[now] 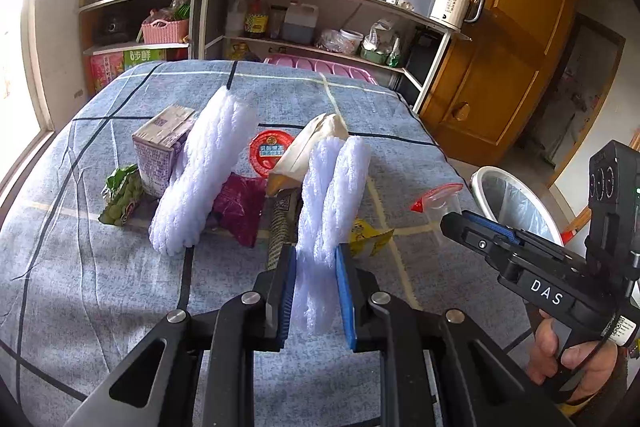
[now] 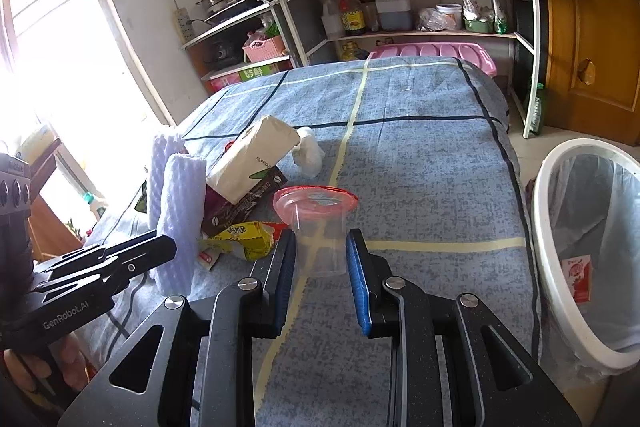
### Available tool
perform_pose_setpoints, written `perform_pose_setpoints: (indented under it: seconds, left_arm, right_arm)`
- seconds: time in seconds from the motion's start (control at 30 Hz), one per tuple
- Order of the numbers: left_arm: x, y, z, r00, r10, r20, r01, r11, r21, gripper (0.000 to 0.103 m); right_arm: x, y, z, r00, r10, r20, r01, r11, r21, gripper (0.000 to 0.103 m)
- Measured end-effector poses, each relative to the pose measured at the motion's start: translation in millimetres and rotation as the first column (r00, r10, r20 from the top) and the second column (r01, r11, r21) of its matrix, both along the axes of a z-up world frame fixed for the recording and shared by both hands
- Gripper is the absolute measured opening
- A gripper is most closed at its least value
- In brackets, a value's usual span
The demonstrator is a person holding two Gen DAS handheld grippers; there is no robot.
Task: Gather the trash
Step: 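Grasp a white foam net sleeve with the left tool while the right tool grasps the clear cup, then carry the foam sleeve and cup over the bin and open both tools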
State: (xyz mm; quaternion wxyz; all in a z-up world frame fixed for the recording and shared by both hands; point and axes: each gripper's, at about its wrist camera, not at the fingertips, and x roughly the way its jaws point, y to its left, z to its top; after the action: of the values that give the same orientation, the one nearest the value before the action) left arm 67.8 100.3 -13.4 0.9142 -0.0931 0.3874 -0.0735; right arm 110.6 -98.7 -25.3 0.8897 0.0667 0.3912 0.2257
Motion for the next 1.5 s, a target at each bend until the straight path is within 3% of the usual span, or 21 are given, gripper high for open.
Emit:
perform_pose_setpoints:
  seconds: [0.27, 0.67, 1.17, 1.33, 1.5]
  left_arm:
    - [2, -21, 18, 0.999, -0.034, 0.037, 0.034, 0.999, 0.01, 0.02]
    - [25, -94, 31, 0.981, -0.185, 0.061, 0.186, 0.983, -0.007, 0.02]
    - [68, -209, 30, 0.925, -0.38, 0.033, 0.381, 0.923, -0.053, 0.02]
    - [78, -247, 20, 0.897, -0.442, -0.01, 0.44, 0.895, -0.077, 0.02]
    - [86, -270, 6, 0.886, -0.462, -0.038, 0.459, 0.886, -0.068, 0.02]
  right_arm:
    - [-6, -19, 9, 0.999, -0.028, 0.025, 0.027, 0.999, 0.02, 0.027]
    - [-14, -81, 28, 0.986, -0.148, 0.071, 0.146, 0.989, 0.025, 0.027]
    - [-14, -184, 31, 0.94, -0.334, 0.074, 0.336, 0.942, -0.015, 0.027]
    - [-8, -214, 21, 0.92, -0.391, 0.041, 0.392, 0.918, -0.05, 0.027]
    - [-2, -233, 6, 0.91, -0.415, 0.013, 0.414, 0.906, -0.089, 0.027]
